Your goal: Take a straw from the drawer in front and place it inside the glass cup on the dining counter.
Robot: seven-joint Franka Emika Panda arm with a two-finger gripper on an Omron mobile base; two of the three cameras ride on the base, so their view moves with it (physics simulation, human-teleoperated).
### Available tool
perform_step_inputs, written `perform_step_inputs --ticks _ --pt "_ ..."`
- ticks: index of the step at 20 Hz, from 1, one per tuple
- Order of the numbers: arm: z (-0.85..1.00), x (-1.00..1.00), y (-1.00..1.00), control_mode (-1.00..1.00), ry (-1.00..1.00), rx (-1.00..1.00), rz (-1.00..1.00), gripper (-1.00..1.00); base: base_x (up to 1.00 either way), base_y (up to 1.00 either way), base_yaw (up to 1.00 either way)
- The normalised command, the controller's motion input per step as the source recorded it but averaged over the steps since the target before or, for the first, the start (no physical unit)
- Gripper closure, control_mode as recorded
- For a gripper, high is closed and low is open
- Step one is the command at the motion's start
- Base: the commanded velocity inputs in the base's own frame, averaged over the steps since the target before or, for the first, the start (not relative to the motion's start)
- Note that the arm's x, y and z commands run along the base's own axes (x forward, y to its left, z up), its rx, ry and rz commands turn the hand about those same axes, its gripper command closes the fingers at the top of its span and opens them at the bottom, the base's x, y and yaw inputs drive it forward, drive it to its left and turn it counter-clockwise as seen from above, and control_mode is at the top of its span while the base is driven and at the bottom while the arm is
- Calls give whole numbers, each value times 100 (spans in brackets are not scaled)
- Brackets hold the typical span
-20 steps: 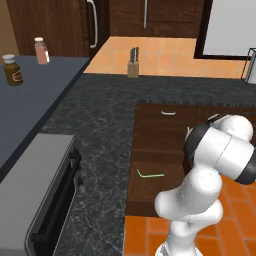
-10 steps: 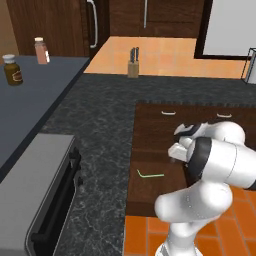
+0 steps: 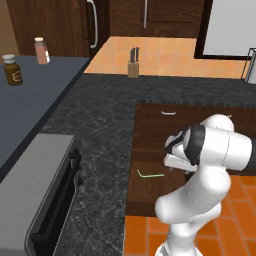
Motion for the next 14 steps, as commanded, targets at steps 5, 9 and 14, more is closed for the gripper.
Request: perform_step_inputs --ticks 5,9,14 --pt "-24 0 -51 -100 2 -9 -2 -100 0 0 0" --pt "-25 0 -73 -100 3 -7 -3 -100 0 0 0" --pt "-4 0 -99 -100 0 -5 -4 -100 0 0 0"
